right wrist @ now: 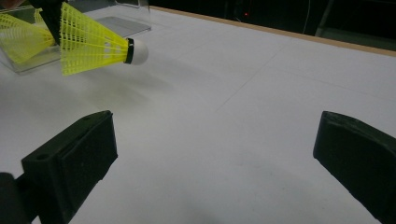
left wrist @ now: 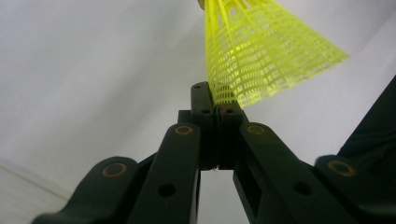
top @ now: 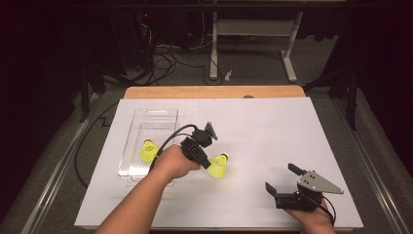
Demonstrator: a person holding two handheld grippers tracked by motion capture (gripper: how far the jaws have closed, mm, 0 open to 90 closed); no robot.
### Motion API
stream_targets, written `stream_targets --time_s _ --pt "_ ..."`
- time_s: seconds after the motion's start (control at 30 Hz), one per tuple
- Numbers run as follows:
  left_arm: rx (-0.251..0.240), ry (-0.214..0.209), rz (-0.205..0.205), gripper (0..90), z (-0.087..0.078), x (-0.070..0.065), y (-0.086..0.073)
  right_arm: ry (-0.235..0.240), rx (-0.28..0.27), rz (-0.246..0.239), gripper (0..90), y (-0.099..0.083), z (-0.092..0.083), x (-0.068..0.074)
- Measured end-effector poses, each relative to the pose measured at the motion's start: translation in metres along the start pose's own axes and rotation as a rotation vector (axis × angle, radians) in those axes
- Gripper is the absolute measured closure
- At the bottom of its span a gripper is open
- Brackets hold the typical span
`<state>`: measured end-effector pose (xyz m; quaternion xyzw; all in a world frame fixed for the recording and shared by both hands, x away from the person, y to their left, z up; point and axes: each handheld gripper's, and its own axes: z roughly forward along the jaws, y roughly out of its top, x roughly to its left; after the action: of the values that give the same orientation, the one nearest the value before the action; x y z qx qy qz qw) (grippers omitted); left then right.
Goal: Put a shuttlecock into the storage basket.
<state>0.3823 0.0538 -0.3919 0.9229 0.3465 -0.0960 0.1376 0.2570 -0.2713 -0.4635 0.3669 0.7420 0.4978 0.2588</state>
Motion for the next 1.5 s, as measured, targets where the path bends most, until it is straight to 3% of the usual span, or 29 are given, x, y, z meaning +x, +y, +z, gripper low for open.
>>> stream_targets --time_s 0.63,1.0,1.2,1.37,1.5 --pt "-0.007 0.009 -0.063 89.5 -0.007 0.021 -0.027 -0.001 0.003 -0.002 0.2 0.0 0.001 0.001" --pt "-0.005 0.024 -0.071 89.4 -0.006 0.023 -0.029 0.0 0.005 -0.002 0.3 0.0 0.002 0.001" --pt "-0.026 0.023 -0.091 89.4 -0.018 0.025 -0.032 0.0 0.007 -0.002 0.2 -0.001 0.002 0.001" --pt "-0.036 0.05 -0.097 89.4 -0.032 0.026 -0.034 0.004 0.007 -0.002 0.2 -0.001 0.002 0.001" --pt "-0.047 0.038 -0.105 89.3 -0.043 0.026 -0.035 0.002 0.006 -0.002 0.3 0.0 0.002 0.001"
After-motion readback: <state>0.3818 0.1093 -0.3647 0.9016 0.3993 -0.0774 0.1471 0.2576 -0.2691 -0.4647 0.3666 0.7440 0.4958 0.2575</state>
